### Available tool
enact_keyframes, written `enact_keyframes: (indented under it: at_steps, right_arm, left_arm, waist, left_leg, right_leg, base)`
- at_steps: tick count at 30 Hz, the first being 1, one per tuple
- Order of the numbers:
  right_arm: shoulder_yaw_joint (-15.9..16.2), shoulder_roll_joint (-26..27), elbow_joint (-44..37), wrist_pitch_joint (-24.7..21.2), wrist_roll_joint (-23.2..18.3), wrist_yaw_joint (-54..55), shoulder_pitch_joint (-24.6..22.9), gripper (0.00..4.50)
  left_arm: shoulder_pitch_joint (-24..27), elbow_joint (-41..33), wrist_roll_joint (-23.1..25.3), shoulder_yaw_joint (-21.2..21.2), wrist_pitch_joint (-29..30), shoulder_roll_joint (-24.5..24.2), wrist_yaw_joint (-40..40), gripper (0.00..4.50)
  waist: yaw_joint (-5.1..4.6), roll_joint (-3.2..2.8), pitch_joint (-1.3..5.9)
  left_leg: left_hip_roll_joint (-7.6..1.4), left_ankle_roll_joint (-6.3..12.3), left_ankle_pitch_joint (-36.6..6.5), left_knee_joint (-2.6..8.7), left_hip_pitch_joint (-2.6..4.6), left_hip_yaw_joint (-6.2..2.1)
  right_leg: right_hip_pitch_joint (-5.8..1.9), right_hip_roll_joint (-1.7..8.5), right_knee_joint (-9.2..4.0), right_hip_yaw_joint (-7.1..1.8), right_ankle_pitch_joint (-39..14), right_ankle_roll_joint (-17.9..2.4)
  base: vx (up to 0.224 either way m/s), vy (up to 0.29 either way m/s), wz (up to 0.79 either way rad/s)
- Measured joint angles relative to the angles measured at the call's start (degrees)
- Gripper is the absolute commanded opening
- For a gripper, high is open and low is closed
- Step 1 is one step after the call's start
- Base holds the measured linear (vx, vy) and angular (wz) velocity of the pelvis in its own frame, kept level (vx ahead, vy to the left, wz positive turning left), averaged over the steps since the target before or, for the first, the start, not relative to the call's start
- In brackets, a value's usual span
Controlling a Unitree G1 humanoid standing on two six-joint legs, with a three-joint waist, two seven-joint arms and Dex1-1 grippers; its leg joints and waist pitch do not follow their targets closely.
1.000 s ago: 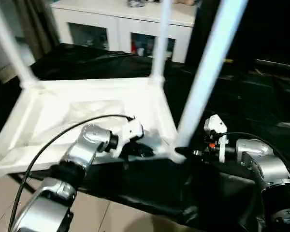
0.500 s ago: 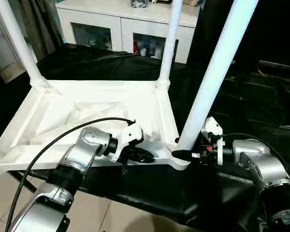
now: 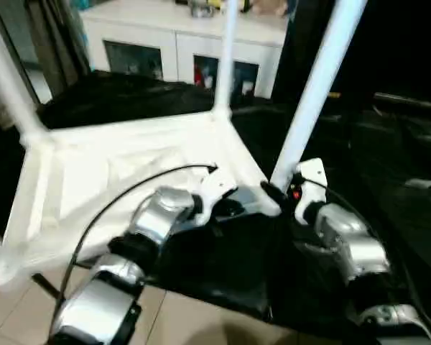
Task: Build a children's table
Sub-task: Rotate leg to tighten
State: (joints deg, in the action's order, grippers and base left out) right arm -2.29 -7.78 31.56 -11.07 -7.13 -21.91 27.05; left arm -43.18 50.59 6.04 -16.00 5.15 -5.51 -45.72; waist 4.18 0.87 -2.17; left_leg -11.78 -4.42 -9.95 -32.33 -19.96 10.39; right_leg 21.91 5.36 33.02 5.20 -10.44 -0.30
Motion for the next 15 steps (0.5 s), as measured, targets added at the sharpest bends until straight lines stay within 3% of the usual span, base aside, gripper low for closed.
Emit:
enact_keyframes:
  at_steps: [4,5,6,14,15]
  right_arm:
    - [-0.1,0.94,0.05,2.0,1.06,1.6,-0.46,2.01]
    - [-0.11,0.96,0.09,2.31,1.07,1.6,-0.51,2.52]
    - [-0.31,1.09,0.09,2.58,1.03,1.6,-0.54,2.65]
    - [-0.2,-0.72,-3.88,2.62,0.41,-1.94,-3.29,3.08]
    - [-0.12,-1.83,-4.76,2.52,0.1,-3.64,-3.95,3.12]
  left_arm:
    - [-0.28,2.55,0.53,-0.15,-4.87,0.56,0.38,0.0]
    - [-0.3,2.98,0.55,-0.15,-5.73,0.54,0.38,0.0]
    - [-0.51,3.61,0.7,-0.17,-6.61,0.55,0.38,0.0]
    - [-1.71,7.44,1.75,-0.37,-13.08,1.33,0.31,0.0]
    - [-1.71,7.43,1.69,-0.36,-13.31,1.45,0.01,0.44]
  waist:
    - [-0.02,-0.16,-0.04]
    - [-0.03,-0.18,-0.05]
    - [-0.02,-0.2,-0.05]
    - [0.98,-0.54,-0.21]
    - [1.11,-0.62,-0.22]
  left_leg:
    - [0.01,0.0,0.0,0.02,-0.05,-0.08]
    - [0.01,0.0,0.0,0.02,-0.06,-0.08]
    - [0.01,0.0,0.0,0.03,-0.07,-0.09]
    - [0.01,0.0,0.0,0.23,-0.16,-0.06]
    - [0.01,0.01,0.01,0.32,-0.17,0.01]
  right_leg:
    - [-0.01,0.0,0.0,0.05,0.02,0.02]
    - [-0.01,0.0,0.0,0.05,0.02,0.03]
    - [0.0,0.0,0.0,0.05,0.02,0.03]
    - [0.03,0.0,0.05,0.03,0.08,0.05]
    - [0.03,0.0,0.07,-0.01,0.13,0.04]
  base:
    - [0.0,0.0,0.0]
    - [0.0,0.0,0.0]
    - [0.0,0.0,0.0]
    - [0.0,0.0,0.0]
    - [0.0,0.0,0.0]
